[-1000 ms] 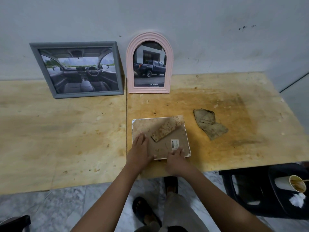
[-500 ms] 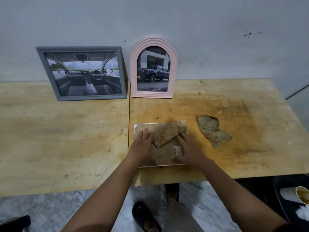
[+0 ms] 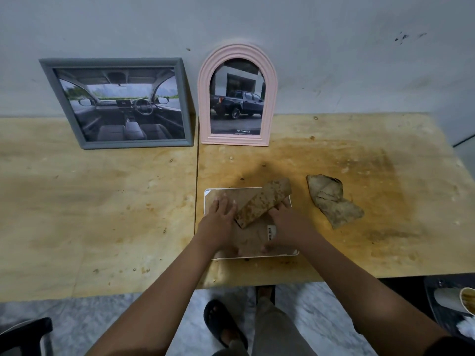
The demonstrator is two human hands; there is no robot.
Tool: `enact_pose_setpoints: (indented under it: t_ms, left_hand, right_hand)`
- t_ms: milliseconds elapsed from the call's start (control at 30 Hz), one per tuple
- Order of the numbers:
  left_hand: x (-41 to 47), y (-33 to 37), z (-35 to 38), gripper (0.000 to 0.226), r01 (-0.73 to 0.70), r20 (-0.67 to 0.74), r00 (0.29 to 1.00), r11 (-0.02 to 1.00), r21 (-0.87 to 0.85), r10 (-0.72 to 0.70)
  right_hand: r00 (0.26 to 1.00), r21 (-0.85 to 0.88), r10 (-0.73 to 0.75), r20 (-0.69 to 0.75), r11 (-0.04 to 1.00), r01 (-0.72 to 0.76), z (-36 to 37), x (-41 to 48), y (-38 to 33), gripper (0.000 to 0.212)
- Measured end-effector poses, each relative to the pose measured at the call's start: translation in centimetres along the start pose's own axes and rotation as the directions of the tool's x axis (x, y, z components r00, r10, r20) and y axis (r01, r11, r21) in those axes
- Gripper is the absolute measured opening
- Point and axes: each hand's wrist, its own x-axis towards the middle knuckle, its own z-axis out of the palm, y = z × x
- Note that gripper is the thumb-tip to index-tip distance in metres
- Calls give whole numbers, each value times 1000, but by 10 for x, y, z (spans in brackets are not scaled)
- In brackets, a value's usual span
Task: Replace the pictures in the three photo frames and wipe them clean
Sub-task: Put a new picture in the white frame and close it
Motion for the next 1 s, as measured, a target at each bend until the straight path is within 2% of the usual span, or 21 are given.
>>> enact_pose_setpoints:
  t_ms: [100,433,567,633,767,867,1000]
  left_hand:
    - [1,4,-1,112,19,15,1000,1000,8,-19]
    - [1,7,4,91,35,-45,998,999,-6,-35]
    - [0,7,7,102,104,-40,994,995,-4,-104]
    - [2,7,6,110,104,-13,994,994,-20,-105]
    - [5,7,4,112,99,-12,995,995,-4,-99]
    - [6,5,5,109,93,-36,995,996,-6,-93]
    - [7,0,9,106,75,-41,996,997,0,-75]
  right_hand:
    - [1000,-7,-24,-3,1000,24,-2,0,2,111]
    - [999,17,5,43,1000,-6,-5,1,-2,101]
    - [993,52,-17,119,999,11,3,7,2,105]
    - [990,83,-40,136,996,29,11,11,4,111]
    - [986,105,-47,162,994,30,17,13,9,111]
    - [992,135,-55,114,990,40,18,11,11,113]
    - [1000,219,-2,-19,976,6,12,-1,9,113]
